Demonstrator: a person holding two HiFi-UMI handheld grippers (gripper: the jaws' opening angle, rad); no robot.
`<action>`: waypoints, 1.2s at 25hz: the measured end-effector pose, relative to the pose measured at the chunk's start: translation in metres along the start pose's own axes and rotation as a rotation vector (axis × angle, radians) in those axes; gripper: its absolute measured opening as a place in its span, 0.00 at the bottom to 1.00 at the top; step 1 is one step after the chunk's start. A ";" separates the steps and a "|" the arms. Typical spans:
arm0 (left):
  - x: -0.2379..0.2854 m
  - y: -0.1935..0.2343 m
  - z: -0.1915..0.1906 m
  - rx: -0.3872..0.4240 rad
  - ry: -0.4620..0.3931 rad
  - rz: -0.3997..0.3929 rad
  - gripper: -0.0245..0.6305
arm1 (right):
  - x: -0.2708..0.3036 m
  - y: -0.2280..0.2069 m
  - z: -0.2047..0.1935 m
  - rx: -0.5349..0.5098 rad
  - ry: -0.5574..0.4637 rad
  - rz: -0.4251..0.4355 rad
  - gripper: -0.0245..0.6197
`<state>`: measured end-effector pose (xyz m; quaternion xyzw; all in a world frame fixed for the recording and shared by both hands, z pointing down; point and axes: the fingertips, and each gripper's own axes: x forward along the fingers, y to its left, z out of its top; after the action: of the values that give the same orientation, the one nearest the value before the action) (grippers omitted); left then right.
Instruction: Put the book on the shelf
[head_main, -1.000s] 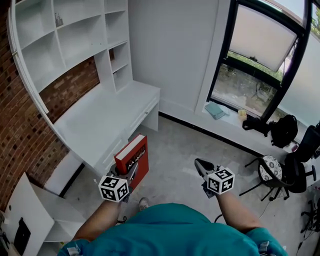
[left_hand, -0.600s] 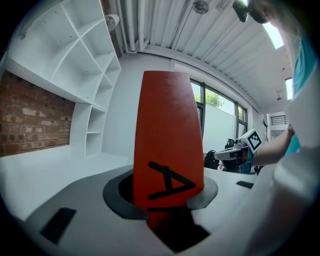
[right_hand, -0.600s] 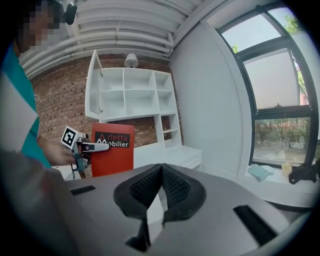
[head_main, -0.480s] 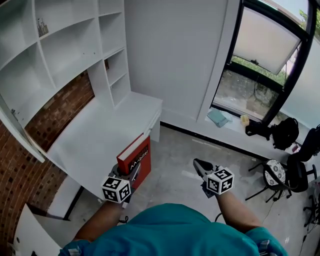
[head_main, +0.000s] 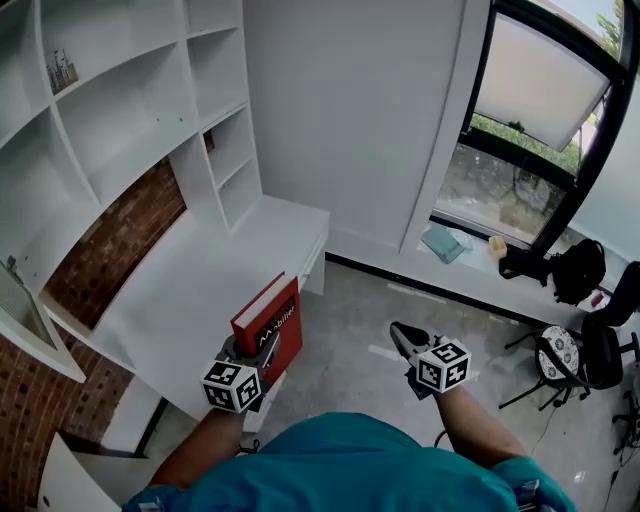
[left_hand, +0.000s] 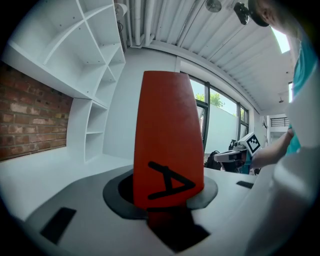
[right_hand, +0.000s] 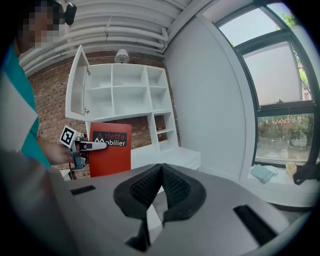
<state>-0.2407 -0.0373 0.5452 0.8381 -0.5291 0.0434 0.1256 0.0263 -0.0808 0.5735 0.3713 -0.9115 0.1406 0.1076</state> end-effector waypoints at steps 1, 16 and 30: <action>0.005 0.003 0.000 -0.001 0.003 0.004 0.29 | 0.004 -0.006 0.000 0.003 0.001 0.001 0.07; 0.146 -0.005 0.045 -0.013 -0.061 0.181 0.29 | 0.071 -0.169 0.063 -0.060 -0.013 0.160 0.07; 0.232 0.011 0.097 0.020 -0.087 0.161 0.29 | 0.123 -0.237 0.106 -0.037 -0.052 0.170 0.07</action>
<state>-0.1547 -0.2701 0.5008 0.7952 -0.5992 0.0223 0.0900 0.0978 -0.3580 0.5528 0.2940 -0.9446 0.1227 0.0782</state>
